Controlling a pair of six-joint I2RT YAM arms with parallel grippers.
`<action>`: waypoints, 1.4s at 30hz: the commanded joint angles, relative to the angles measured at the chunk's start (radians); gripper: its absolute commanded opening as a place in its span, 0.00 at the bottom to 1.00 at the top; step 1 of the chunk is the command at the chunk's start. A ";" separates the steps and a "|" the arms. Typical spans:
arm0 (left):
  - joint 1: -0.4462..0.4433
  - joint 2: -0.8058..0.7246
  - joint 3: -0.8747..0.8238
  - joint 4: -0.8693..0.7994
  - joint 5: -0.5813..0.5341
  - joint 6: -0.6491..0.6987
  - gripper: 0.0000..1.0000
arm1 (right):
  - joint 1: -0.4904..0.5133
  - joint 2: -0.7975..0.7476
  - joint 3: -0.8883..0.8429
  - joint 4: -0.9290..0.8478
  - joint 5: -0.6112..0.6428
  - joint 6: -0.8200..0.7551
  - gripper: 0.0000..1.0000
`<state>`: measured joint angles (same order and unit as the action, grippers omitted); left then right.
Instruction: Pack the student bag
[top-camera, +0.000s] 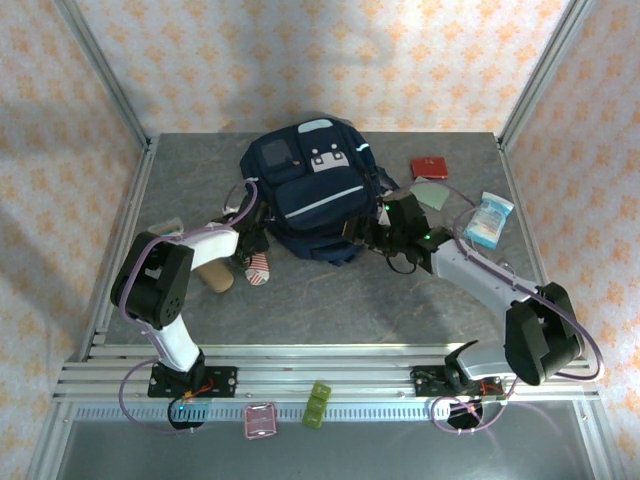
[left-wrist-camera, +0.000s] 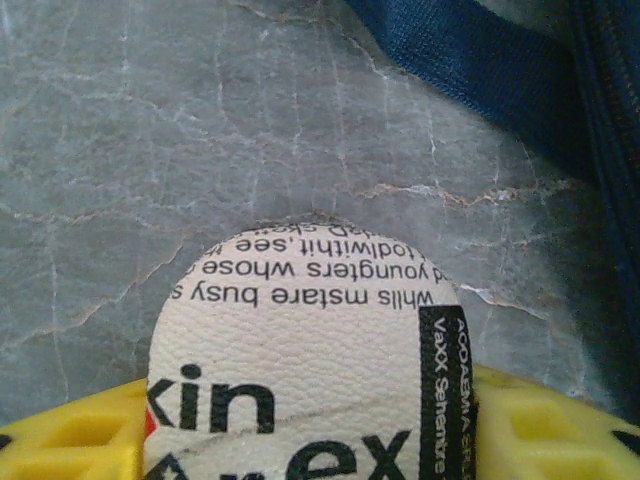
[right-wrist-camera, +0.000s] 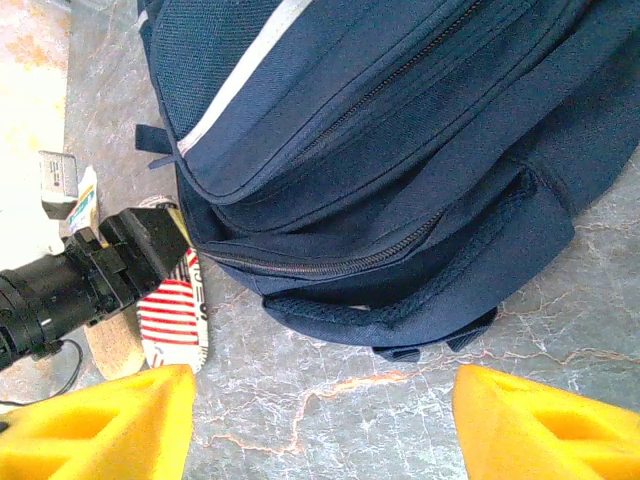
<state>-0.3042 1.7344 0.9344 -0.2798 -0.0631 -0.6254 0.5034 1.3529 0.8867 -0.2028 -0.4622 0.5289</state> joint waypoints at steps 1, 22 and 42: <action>-0.001 0.005 -0.002 -0.012 0.061 0.020 0.46 | 0.003 -0.045 -0.011 0.011 0.030 -0.035 0.67; -0.120 -0.442 0.030 0.392 0.338 -0.354 0.40 | 0.212 -0.150 -0.065 0.438 -0.045 -0.089 0.68; -0.231 -0.444 0.067 0.463 0.365 -0.400 0.71 | 0.267 -0.056 -0.019 0.479 0.068 -0.079 0.18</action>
<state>-0.5194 1.3132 0.9745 0.1242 0.2558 -1.0286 0.7784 1.3270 0.8547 0.2535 -0.4622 0.4545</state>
